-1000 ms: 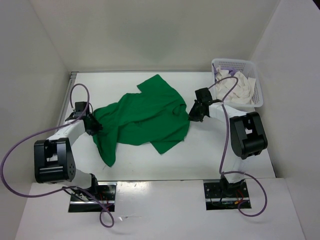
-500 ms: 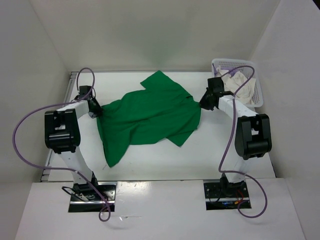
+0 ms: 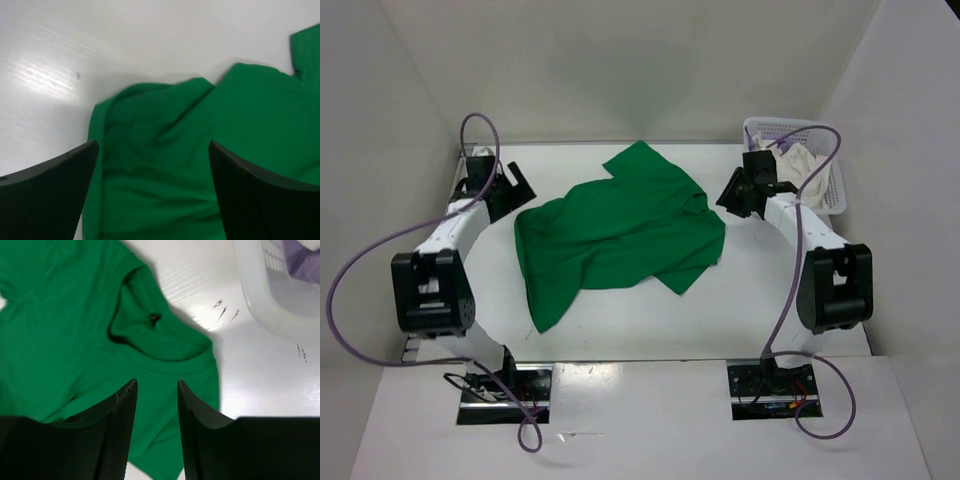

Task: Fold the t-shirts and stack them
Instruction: Flatten out the tshirt

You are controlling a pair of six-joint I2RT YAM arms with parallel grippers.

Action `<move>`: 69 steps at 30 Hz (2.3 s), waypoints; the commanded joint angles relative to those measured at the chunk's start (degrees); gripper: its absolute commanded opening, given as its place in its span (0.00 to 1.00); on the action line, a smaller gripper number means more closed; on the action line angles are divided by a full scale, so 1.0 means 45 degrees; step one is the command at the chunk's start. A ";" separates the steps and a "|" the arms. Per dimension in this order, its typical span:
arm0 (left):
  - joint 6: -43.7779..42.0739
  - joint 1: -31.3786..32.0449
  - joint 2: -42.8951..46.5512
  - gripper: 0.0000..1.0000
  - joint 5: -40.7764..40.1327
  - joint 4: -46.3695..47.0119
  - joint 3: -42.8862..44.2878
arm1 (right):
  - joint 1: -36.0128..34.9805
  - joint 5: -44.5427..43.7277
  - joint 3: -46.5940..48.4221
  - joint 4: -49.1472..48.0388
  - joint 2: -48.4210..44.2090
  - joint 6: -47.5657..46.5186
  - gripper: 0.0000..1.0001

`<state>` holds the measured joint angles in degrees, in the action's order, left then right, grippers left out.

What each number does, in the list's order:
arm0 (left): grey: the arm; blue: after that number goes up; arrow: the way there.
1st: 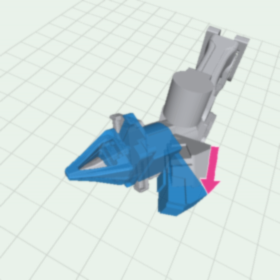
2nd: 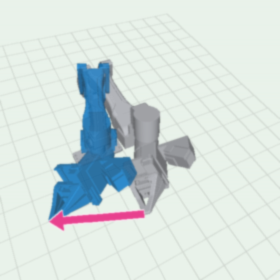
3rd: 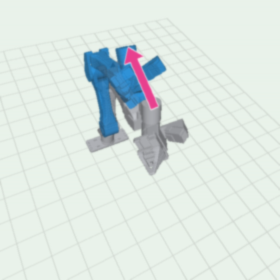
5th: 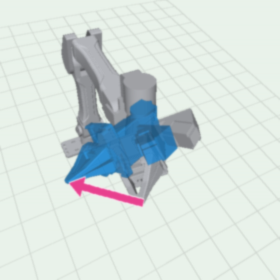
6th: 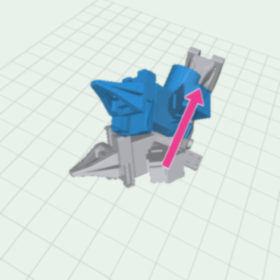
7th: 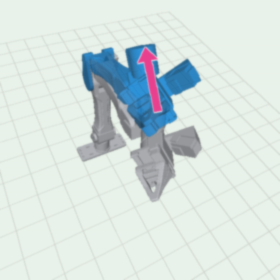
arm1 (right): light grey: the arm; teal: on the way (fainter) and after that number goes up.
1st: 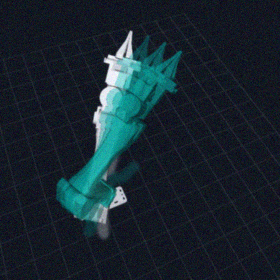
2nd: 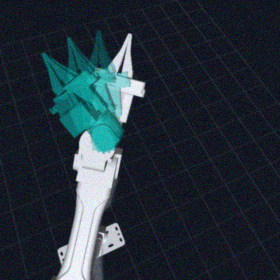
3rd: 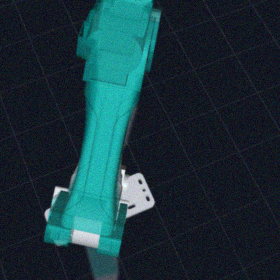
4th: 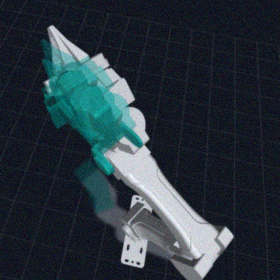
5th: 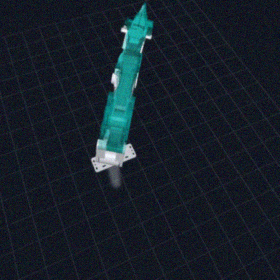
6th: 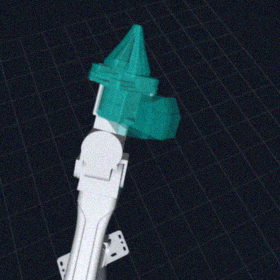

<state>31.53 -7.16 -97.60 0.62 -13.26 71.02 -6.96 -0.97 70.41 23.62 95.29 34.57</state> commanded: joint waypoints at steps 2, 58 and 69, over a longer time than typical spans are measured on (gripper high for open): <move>0.0258 0.0126 0.2428 1.00 -0.0704 -0.0724 -0.2341 | -0.0072 0.0997 -0.0897 -0.0364 -0.1896 0.0092 0.44; 0.6216 -0.0482 1.0497 0.24 -0.1620 -0.3458 -0.9006 | -0.3375 0.3440 -0.2444 -0.0346 -0.3322 -0.0377 0.13; 0.8714 -0.0245 1.0617 0.53 -0.2502 -0.2644 -1.1016 | -0.3375 0.3400 -0.2698 -0.0229 -0.3460 -0.0377 0.13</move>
<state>65.95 -8.36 -49.17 -9.61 -27.92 23.99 -21.93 14.39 58.48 23.00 82.32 33.36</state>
